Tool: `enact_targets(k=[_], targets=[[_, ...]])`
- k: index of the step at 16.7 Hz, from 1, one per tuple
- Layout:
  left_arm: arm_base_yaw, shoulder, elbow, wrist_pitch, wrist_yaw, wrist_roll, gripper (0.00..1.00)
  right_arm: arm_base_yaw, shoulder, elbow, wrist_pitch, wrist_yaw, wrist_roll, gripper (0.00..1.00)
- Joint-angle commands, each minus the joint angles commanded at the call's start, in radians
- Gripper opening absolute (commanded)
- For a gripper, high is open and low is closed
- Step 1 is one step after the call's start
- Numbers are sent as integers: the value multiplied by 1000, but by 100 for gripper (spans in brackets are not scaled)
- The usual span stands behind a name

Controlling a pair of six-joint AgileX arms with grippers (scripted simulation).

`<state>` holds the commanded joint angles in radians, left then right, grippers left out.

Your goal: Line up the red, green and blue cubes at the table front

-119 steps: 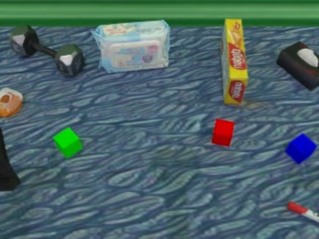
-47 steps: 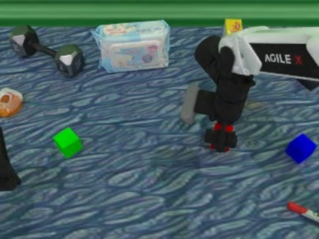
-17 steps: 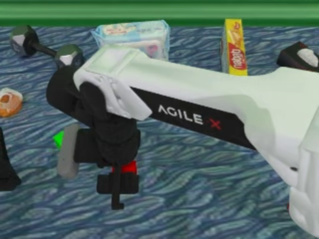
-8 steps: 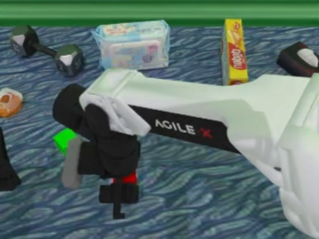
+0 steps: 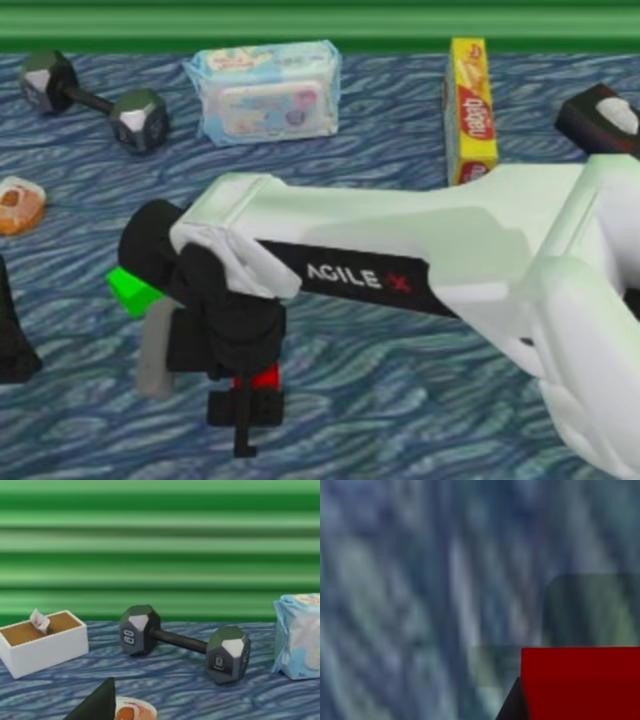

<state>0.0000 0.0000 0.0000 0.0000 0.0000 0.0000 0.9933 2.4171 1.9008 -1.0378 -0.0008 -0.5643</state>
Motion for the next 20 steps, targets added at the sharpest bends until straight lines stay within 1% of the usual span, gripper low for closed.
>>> enact_targets(k=[12, 13, 20], targets=[[0, 0, 0, 0, 0, 0, 100, 0, 0, 0, 0, 0, 0, 98], [0, 0, 0, 0, 0, 0, 100, 0, 0, 0, 0, 0, 0, 100], [0, 0, 0, 0, 0, 0, 100, 0, 0, 0, 0, 0, 0, 100]])
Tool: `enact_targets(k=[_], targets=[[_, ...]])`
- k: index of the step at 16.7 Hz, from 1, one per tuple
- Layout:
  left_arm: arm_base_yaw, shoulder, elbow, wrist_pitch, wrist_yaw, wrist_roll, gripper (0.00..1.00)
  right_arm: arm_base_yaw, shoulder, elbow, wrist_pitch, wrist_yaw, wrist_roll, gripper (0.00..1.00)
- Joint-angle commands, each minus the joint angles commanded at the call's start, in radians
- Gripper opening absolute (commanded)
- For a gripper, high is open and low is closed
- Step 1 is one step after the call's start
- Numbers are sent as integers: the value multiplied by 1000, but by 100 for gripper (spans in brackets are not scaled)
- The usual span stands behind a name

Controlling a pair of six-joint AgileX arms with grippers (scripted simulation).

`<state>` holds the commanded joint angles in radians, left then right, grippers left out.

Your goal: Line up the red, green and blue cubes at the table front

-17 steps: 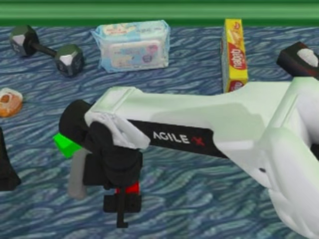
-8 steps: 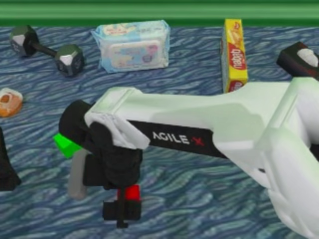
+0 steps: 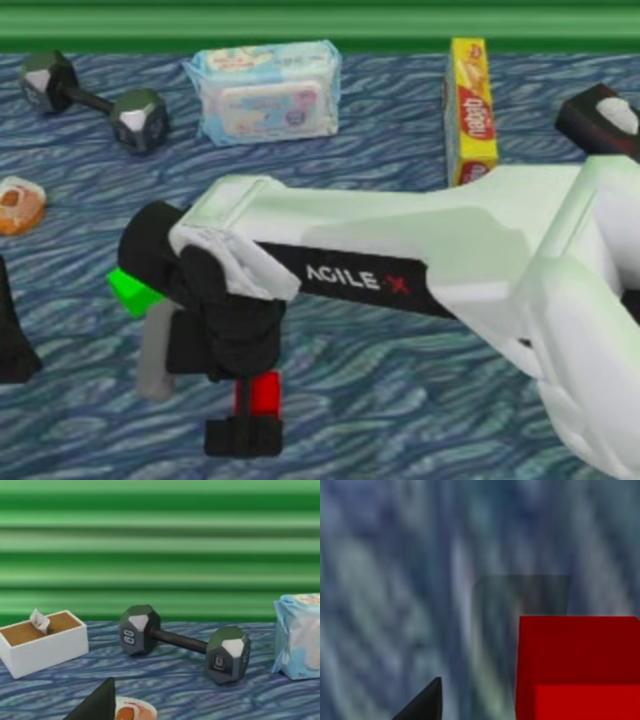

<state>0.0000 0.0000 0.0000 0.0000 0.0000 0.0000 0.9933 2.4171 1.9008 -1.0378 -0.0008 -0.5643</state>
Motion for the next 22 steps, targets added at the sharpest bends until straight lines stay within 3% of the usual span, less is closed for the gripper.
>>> enact_targets(k=[11, 17, 22], targets=[[0, 0, 0, 0, 0, 0, 100, 6, -59, 177, -236, -1, -3, 100], [-5, 26, 25, -17, 1, 11, 100, -12, -86, 151, -210, -4, 3, 100], [-34, 255, 228, -149, 3, 94, 100, -132, -342, -56, -38, -27, 62, 100]])
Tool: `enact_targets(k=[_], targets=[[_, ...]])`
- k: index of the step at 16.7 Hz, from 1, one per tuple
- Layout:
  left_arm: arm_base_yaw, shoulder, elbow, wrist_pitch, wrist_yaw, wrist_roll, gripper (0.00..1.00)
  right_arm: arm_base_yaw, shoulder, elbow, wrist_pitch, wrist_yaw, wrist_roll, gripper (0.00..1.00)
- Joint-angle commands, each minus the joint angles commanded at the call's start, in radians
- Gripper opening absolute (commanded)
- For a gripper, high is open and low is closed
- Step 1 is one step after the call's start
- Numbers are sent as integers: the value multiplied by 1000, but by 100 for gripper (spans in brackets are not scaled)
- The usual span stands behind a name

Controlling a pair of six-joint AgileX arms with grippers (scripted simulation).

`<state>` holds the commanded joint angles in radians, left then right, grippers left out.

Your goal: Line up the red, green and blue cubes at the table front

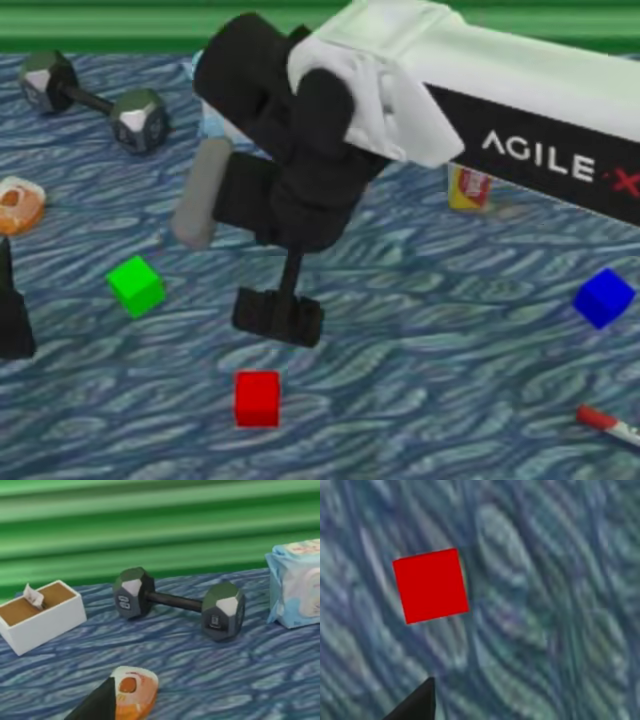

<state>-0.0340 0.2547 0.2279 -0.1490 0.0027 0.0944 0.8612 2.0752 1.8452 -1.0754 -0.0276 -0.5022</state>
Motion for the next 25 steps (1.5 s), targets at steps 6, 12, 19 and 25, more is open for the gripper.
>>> enact_targets(k=[6, 12, 19, 25], targets=[[-53, 565, 388, -270, -3, 169, 100, -259, -598, -506, 314, -26, 149, 100], [-112, 1167, 779, -564, -7, 347, 100, -551, -1309, -1163, 649, -27, 319, 100], [-163, 1648, 1136, -805, -4, 498, 100, -788, -1932, -1711, 971, 8, 459, 100], [-177, 1769, 1238, -864, -1, 538, 100, -851, -2075, -1845, 1075, 28, 502, 100]])
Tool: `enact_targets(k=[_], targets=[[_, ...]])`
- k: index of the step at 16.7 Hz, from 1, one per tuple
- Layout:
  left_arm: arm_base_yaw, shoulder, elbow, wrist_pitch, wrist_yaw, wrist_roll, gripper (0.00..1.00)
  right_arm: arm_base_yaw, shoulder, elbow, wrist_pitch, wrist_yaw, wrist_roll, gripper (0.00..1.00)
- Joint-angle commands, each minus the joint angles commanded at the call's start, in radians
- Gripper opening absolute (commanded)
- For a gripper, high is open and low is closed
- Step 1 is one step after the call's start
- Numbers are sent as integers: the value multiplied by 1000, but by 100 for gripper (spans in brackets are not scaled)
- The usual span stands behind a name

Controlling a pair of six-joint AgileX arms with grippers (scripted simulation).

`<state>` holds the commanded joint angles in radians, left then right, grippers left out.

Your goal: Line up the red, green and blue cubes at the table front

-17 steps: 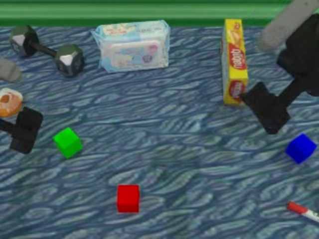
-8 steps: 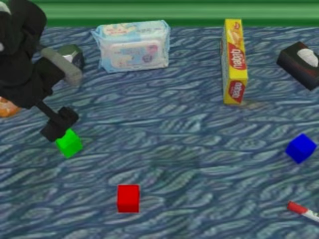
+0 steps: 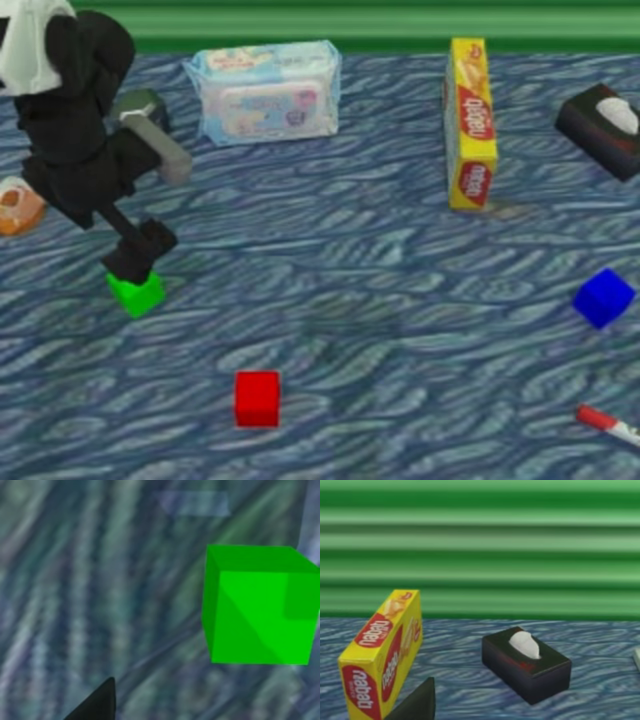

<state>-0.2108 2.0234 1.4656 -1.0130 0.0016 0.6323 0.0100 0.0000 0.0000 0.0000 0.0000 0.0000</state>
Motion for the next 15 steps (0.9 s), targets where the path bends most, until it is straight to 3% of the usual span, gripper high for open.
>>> enact_targets(k=[5, 11, 15], targets=[[3, 9, -11, 17, 0, 1, 100, 0, 0, 0, 0, 0, 0, 100], [2, 110, -120, 239, 1, 2, 100, 0, 0, 0, 0, 0, 0, 100], [1, 134, -142, 276, 1, 3, 100, 0, 0, 0, 0, 0, 0, 100]])
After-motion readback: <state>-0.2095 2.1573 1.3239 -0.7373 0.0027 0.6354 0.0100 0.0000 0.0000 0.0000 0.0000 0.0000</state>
